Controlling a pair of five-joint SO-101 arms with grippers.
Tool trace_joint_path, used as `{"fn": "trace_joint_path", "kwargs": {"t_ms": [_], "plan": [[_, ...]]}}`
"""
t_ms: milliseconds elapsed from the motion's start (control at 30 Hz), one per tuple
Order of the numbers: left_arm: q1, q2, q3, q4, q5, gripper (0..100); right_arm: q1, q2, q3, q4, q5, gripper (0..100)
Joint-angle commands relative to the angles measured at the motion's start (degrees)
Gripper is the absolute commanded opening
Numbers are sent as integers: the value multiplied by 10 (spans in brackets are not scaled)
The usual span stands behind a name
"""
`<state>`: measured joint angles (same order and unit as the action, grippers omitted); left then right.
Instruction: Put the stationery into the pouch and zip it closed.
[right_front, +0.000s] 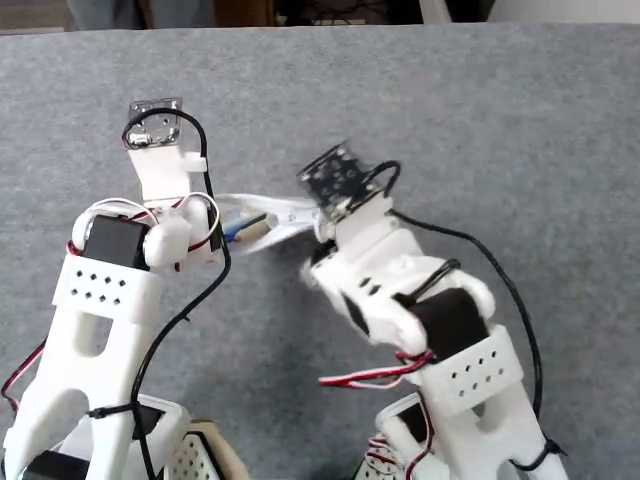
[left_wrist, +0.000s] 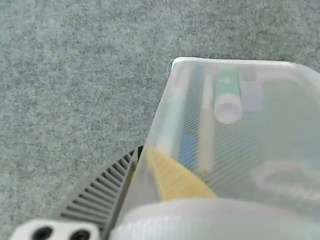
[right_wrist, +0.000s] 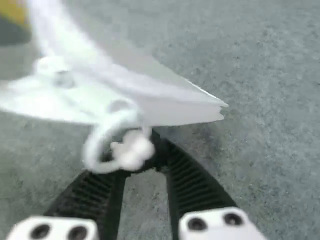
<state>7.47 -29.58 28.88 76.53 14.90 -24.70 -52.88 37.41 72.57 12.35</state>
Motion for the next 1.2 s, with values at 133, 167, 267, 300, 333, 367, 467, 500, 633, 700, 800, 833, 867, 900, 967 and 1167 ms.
{"fn": "trace_joint_path", "kwargs": {"t_ms": [133, 167, 267, 300, 333, 367, 467, 500, 633, 700, 800, 833, 867, 900, 967, 1167], "plan": [[-15, 38, 5, 18, 5, 28, 23, -4, -2, -34, -3, 13], [-15, 38, 5, 18, 5, 28, 23, -4, -2, -34, -3, 12], [-15, 38, 5, 18, 5, 28, 23, -7, -4, -32, 4, 12], [-15, 38, 5, 18, 5, 28, 23, -7, -7, -30, 16, 12], [-15, 38, 5, 18, 5, 28, 23, -7, -9, -30, 33, 12], [-15, 38, 5, 18, 4, 28, 23, -7, -15, -30, 51, 12], [-15, 38, 3, 18, 4, 29, 23, -7, -44, -4, 93, 12], [-15, 38, -1, 18, 4, 29, 23, -7, -58, 5, 101, 12], [-18, 38, -36, 33, 7, 30, 20, -7, -122, 43, 106, 12], [-26, 38, -68, 58, 8, 31, 20, -7, -150, 55, 106, 12], [-44, 38, -116, 105, 9, 122, 20, -7, -179, 68, 106, 12], [-48, 38, -132, 125, 9, 178, 20, -7, -186, 70, 106, 12], [-52, 38, -145, 146, 9, 238, 20, -7, -191, 72, 105, 12], [-57, 38, -159, 167, 9, 291, 20, -7, -196, 72, 105, 12], [-57, 38, -180, 195, 7, 370, 20, -8, -202, 72, 105, 12], [-51, 38, -218, 220, 5, 428, 19, -8, -230, 72, 102, 12]]}}
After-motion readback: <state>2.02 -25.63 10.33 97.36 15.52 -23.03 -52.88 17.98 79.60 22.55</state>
